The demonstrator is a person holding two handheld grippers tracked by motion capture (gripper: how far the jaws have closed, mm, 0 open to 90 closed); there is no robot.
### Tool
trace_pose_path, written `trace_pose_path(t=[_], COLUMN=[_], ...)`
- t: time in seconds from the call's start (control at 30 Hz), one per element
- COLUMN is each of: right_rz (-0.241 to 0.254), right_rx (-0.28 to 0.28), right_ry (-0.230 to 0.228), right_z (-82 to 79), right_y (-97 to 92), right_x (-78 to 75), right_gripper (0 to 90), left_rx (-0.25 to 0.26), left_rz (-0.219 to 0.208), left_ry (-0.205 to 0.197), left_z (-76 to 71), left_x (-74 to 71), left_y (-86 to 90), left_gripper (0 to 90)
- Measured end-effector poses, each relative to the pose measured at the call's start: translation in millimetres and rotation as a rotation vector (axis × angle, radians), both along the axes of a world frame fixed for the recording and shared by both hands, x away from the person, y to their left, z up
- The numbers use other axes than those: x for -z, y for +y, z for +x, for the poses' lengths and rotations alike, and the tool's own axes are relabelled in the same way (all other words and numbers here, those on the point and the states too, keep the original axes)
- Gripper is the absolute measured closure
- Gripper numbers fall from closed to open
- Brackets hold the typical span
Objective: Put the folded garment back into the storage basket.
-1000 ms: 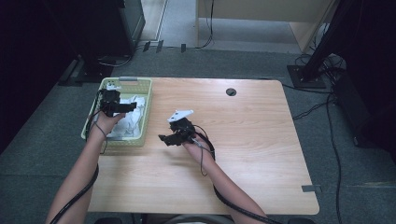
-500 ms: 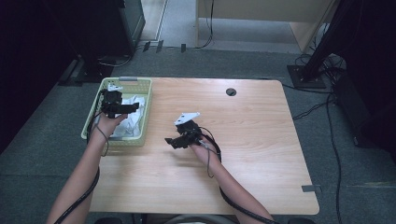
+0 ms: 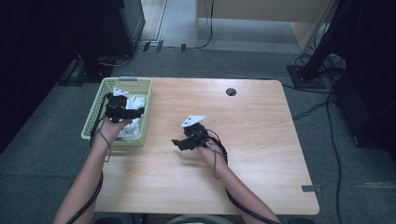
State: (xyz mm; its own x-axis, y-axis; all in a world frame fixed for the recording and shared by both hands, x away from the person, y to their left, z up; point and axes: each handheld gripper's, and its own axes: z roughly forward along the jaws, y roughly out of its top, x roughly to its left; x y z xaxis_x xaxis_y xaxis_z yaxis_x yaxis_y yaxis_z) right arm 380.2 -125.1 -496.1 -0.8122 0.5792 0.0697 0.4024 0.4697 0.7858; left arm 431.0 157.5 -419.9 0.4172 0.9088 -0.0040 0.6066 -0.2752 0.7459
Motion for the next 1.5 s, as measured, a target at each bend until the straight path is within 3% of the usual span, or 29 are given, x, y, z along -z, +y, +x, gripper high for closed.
trace_pose_path(t=[0.2, 0.27, 0.43, 0.63, 0.7, 0.8, 1.23, 1.3, 1.5], right_rz=[0.008, 0.027, 0.019, 0.016, 0.015, 0.023, 0.027, 0.037, 0.04], right_rx=[0.021, 0.04, 0.051, 0.06, 0.065, 0.068, 0.066, 0.067, 0.07], right_ry=[-0.009, 0.001, -0.008, -0.013, -0.013, -0.016, -0.013, -0.013, -0.019], right_z=[-2.1, -1.9, -2.8, -5.6, -6.1, -7.1, -21.5, -23.8, -27.2], right_y=[-9.4, -15.0, -21.9, -28.6, -30.4, -33.7, -47.4, -49.2, -54.6], right_x=[0.7, 0.6, 0.1, -2.5, -3.4, -4.4, -5.0, -6.1, -8.6], right_gripper=[24.6, 24.5, 24.5, 24.5, 24.5, 24.5, 24.5, 24.5, 24.5], left_rx=[0.002, 0.002, 0.018, 0.039, 0.041, 0.038, 0.082, 0.111, 0.14], left_rz=[0.015, -0.01, -0.026, 0.017, -0.003, 0.001, 0.017, 0.003, 0.008], left_ry=[-0.031, -0.038, -0.031, -0.047, -0.054, -0.07, -0.027, -0.024, -0.016], left_z=[-10.3, -15.7, -21.7, -29.3, -31.5, -34.9, -43.8, -45.2, -50.5], left_x=[-3.5, -4.3, -1.7, 2.7, 2.9, 2.9, 9.7, 11.2, 13.4], left_y=[-9.5, -12.7, -18.2, -28.9, -32.9, -37.9, -49.9, -50.6, -56.9], left_gripper=[18.6, 18.5, 18.6, 18.6, 18.6, 18.6, 18.5, 0.0, 1.2])
